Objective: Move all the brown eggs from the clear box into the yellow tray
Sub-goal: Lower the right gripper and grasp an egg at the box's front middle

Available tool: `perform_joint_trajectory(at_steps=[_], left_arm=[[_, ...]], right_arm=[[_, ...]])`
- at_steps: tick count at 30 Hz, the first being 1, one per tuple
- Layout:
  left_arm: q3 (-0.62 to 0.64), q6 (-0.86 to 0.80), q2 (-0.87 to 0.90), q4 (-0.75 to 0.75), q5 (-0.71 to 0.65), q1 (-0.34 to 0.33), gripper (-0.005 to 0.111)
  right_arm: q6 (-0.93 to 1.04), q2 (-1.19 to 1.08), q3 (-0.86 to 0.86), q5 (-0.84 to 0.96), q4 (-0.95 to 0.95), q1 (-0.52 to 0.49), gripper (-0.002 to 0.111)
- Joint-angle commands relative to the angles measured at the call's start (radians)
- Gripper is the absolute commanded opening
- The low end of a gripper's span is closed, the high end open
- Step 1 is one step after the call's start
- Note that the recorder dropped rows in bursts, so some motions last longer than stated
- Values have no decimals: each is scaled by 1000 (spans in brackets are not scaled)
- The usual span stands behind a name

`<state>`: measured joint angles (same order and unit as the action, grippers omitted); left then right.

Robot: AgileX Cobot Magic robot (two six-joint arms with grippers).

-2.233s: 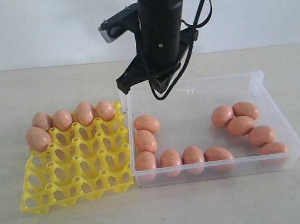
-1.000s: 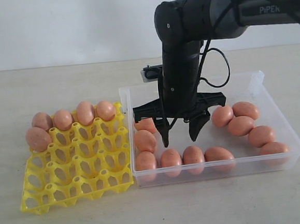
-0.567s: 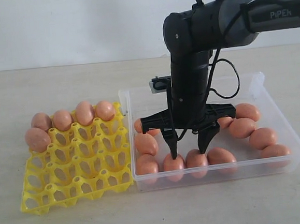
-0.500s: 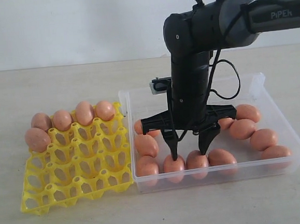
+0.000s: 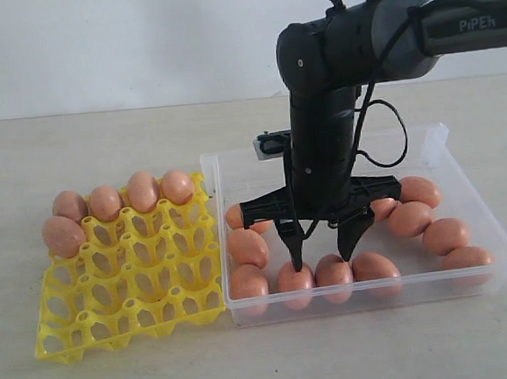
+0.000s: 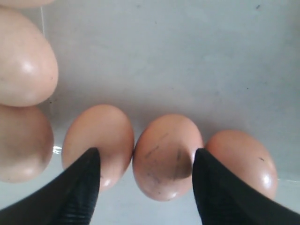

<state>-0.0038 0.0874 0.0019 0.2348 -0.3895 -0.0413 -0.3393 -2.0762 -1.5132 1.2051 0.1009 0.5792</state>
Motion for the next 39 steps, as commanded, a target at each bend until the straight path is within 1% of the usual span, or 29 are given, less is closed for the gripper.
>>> perform_joint_trajectory(at_steps=[1, 8, 11, 13, 15, 18, 33, 39], left_arm=[[4, 2, -2, -2, 7, 5, 22], [4, 2, -2, -2, 7, 5, 22], [4, 2, -2, -2, 7, 5, 22], [4, 2, -2, -2, 7, 5, 22], [4, 2, -2, -2, 7, 5, 22], [4, 2, -2, -2, 7, 5, 22], [4, 2, -2, -2, 7, 5, 22], [4, 2, -2, -2, 7, 5, 22]], right_arm=[[35, -15, 24, -9, -35, -1, 56], [42, 59, 24, -43, -7, -1, 56], [53, 84, 24, -47, 98, -1, 56], [95, 86, 24, -61, 172, -1, 56], [102, 86, 24, -98, 201, -1, 56], [57, 86, 24, -136, 197, -1, 56], [-4, 18, 28, -110, 167, -1, 56], [-15, -26, 28, -110, 165, -1, 52]])
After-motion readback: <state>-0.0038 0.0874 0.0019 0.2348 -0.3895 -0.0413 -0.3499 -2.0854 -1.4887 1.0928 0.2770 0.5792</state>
